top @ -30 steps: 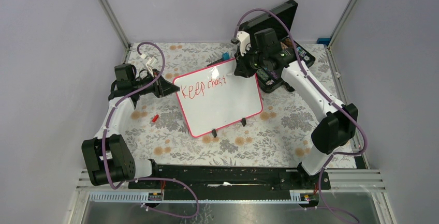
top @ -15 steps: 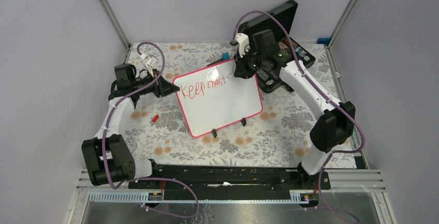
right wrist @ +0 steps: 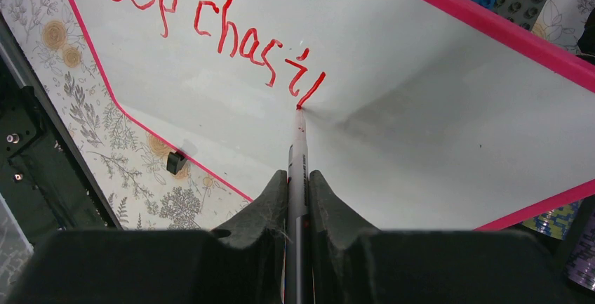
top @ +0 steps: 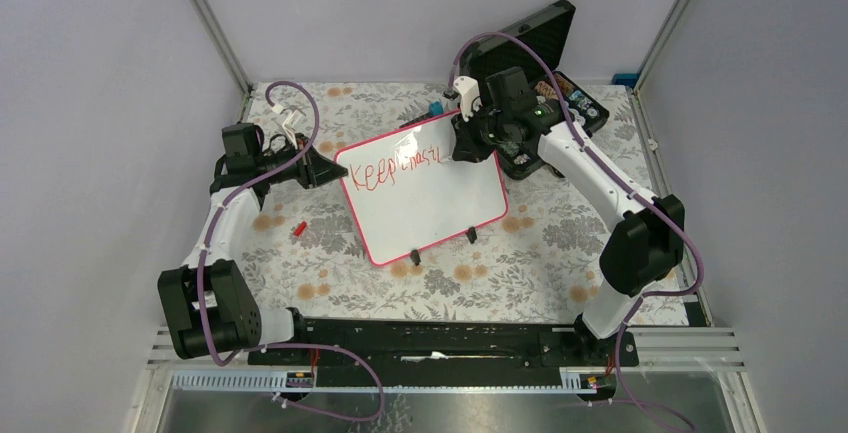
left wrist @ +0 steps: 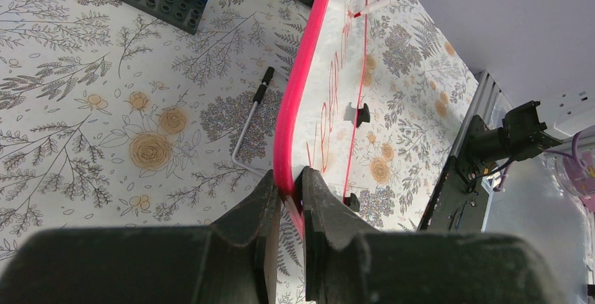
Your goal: Write a sentence on the whiteboard
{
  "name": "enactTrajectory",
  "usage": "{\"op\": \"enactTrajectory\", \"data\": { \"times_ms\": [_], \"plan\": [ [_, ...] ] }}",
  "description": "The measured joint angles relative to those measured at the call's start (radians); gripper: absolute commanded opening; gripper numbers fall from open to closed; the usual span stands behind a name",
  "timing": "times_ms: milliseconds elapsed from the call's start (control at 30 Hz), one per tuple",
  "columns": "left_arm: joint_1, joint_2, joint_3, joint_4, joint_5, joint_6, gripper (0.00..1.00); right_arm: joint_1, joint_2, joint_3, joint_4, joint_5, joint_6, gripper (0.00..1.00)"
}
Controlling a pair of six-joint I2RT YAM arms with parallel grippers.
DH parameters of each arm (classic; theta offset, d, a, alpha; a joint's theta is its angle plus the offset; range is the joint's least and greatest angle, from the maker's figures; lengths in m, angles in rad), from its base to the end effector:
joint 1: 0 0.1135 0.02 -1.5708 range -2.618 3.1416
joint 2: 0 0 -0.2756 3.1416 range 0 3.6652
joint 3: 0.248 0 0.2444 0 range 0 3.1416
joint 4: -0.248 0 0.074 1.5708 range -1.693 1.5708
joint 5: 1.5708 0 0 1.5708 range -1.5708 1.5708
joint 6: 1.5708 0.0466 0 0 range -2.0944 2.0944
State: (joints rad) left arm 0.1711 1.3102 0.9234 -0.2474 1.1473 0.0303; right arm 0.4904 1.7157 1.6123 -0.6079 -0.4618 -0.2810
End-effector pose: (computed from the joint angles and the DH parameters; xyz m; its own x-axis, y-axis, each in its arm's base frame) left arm 0.2694 0.0034 0.2908 -0.5638 -0.0848 -0.8215 0.6711 0.5328 -0.5155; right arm 0.3336 0.2017 0.3459 -0.3538 -0.4703 -0.8085 -0.8509 0.5208 0.0694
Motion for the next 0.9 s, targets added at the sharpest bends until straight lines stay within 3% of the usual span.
{"op": "enactTrajectory", "data": {
  "times_ms": [900],
  "plan": [
    [0.000,0.000,0.000,0.000,0.000,0.000,0.00,-0.001,0.002,0.056,0.000,0.053,0.000,0.00]
  ]
}}
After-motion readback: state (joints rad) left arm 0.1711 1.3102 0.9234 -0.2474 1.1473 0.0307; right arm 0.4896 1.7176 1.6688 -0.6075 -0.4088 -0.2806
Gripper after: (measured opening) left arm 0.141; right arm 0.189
